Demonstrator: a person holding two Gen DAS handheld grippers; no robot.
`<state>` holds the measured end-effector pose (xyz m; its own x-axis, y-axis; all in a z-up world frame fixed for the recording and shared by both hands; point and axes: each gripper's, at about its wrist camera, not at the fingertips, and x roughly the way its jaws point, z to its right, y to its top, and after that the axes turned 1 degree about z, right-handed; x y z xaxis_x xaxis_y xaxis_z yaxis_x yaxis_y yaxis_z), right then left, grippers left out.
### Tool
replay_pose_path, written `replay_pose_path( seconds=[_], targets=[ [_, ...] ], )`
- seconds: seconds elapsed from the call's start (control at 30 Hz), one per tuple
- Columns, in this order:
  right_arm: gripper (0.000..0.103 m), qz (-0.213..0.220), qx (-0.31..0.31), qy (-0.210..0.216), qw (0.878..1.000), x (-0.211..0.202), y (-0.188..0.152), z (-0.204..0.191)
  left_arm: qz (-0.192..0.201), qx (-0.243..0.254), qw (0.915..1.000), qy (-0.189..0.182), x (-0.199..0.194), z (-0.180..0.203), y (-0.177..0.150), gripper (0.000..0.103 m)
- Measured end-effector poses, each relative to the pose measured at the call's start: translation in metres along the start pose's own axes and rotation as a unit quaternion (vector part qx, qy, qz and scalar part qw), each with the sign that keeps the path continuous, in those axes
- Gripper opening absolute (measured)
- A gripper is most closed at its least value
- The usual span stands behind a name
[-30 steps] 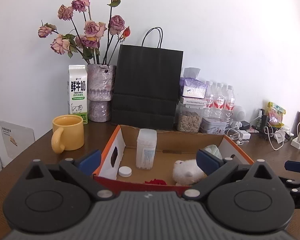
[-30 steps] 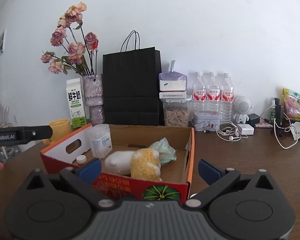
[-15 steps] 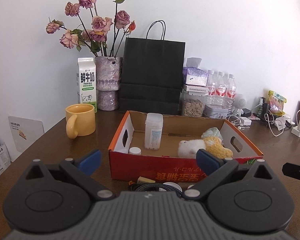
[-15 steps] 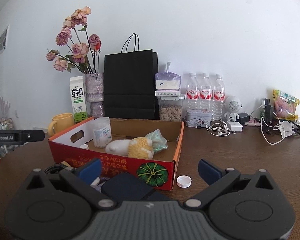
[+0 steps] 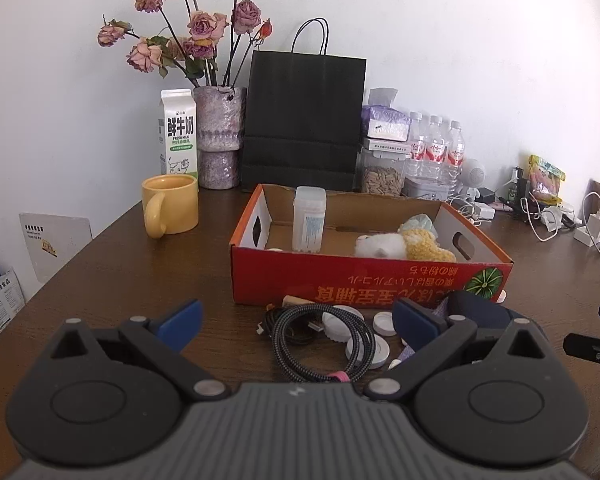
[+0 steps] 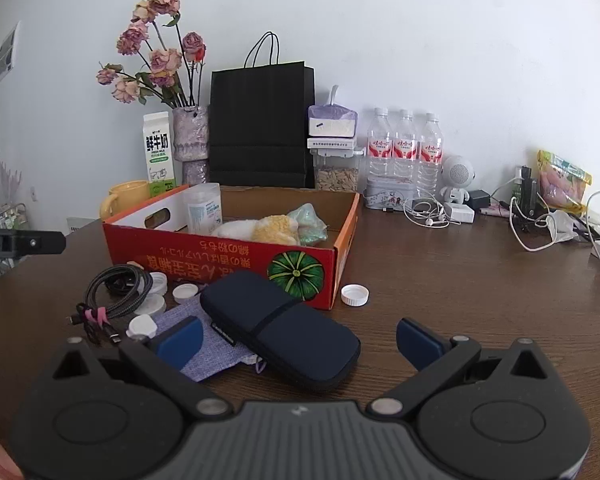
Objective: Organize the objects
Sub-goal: 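Withdraw both grippers from the box toward the items on the table, then lower the right gripper onto the navy blue soft case and close it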
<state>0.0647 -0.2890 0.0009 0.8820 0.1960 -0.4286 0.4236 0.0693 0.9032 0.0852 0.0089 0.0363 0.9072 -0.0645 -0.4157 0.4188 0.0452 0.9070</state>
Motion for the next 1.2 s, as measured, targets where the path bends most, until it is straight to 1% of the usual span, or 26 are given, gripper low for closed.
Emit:
replay_pose_path(
  seconds=[0.07, 0.13, 0.23, 0.27, 0.4, 0.5, 0.57, 0.67, 0.8, 0.97, 1.07, 1.13, 1.2],
  targets=[
    [0.103, -0.001, 0.006, 0.007, 1.0, 0.005, -0.002, 0.003, -0.004, 0.001, 1.0, 0.001, 0.0, -0.002, -0.002, 0.103],
    [0.103, 0.008, 0.008, 0.013, 1.0, 0.011, -0.003, 0.008, -0.007, 0.001, 1.0, 0.004, 0.002, -0.004, -0.004, 0.103],
    [0.103, 0.005, -0.003, 0.005, 1.0, 0.023, -0.001, 0.011, -0.014, -0.002, 0.9999, 0.008, 0.006, -0.007, -0.004, 0.103],
    [0.103, -0.004, -0.007, 0.005, 1.0, 0.029, -0.001, 0.012, -0.016, -0.002, 0.9998, 0.009, 0.007, -0.007, -0.004, 0.103],
    [0.103, -0.043, -0.047, 0.026, 0.998, 0.052, 0.002, 0.005, -0.022, 0.0, 0.9997, 0.011, 0.012, -0.007, -0.005, 0.103],
    [0.103, -0.06, -0.083, 0.042, 0.994, 0.067, 0.005, 0.0, -0.027, 0.001, 0.9996, 0.011, 0.015, -0.007, -0.005, 0.103],
    [0.102, -0.069, -0.104, 0.06, 0.99, 0.075, 0.009, -0.001, -0.03, 0.002, 0.9995, 0.011, 0.016, -0.008, -0.005, 0.103],
    [0.102, -0.076, -0.124, 0.083, 0.986, 0.086, 0.018, 0.001, -0.034, 0.004, 0.9994, 0.01, 0.017, -0.008, -0.005, 0.103],
    [0.102, -0.097, -0.117, 0.127, 0.98, 0.105, 0.029, 0.008, -0.044, 0.004, 0.999, 0.007, 0.021, -0.011, -0.007, 0.103],
    [0.102, -0.109, -0.091, 0.164, 0.976, 0.123, 0.028, 0.018, -0.059, 0.001, 0.9983, 0.007, 0.027, -0.014, -0.009, 0.103],
    [0.1, -0.113, -0.083, 0.179, 0.974, 0.127, 0.025, 0.02, -0.062, 0.001, 0.9981, 0.008, 0.03, -0.015, -0.009, 0.103],
    [0.095, -0.123, -0.083, 0.189, 0.971, 0.131, 0.022, 0.02, -0.063, 0.0, 0.998, 0.008, 0.031, -0.015, -0.009, 0.103],
    [0.095, -0.134, -0.086, 0.193, 0.968, 0.136, 0.018, 0.018, -0.063, 0.001, 0.998, 0.008, 0.032, -0.014, -0.009, 0.103]
  ],
)
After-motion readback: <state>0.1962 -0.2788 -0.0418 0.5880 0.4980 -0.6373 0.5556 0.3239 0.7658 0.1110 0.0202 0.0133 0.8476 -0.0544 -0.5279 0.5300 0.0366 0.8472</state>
